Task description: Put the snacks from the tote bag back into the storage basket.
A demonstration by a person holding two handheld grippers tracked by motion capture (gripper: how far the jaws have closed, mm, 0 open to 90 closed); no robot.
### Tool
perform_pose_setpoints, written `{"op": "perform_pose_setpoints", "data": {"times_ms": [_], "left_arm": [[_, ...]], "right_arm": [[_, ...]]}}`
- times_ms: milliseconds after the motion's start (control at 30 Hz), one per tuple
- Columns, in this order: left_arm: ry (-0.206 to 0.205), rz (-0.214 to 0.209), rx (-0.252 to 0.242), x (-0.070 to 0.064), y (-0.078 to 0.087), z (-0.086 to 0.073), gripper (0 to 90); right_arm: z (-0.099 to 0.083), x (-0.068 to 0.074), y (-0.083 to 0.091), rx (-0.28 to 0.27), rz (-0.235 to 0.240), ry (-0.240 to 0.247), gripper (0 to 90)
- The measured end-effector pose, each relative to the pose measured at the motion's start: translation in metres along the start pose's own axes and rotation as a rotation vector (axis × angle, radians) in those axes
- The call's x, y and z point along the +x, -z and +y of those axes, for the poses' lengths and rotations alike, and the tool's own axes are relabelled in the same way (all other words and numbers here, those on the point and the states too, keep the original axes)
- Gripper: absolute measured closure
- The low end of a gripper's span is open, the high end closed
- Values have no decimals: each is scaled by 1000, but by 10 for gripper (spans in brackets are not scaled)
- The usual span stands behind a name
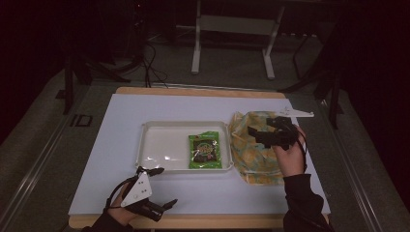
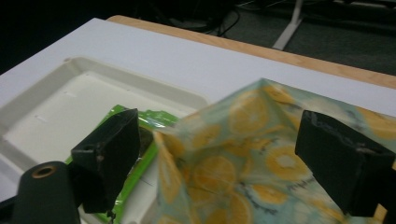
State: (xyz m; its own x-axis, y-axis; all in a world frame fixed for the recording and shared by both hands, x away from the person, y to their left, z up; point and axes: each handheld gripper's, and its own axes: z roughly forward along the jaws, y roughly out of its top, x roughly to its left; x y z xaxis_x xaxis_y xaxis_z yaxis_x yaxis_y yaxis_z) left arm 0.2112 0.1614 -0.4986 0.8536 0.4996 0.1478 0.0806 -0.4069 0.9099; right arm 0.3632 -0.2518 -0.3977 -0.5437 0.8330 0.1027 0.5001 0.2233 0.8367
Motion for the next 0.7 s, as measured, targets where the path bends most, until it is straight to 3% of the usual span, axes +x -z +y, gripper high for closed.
{"op": "perform_pose_setpoints", "data": {"times_ms": [367,700], "left_arm": [[-1,-1,2,0,0,0,12],[-1,-2,4,-1,-1,0,12]], "right_arm": [[-24,-20,15,3,-26,-12,140],[-50,-28,26,-21,-82,-18,141]]}}
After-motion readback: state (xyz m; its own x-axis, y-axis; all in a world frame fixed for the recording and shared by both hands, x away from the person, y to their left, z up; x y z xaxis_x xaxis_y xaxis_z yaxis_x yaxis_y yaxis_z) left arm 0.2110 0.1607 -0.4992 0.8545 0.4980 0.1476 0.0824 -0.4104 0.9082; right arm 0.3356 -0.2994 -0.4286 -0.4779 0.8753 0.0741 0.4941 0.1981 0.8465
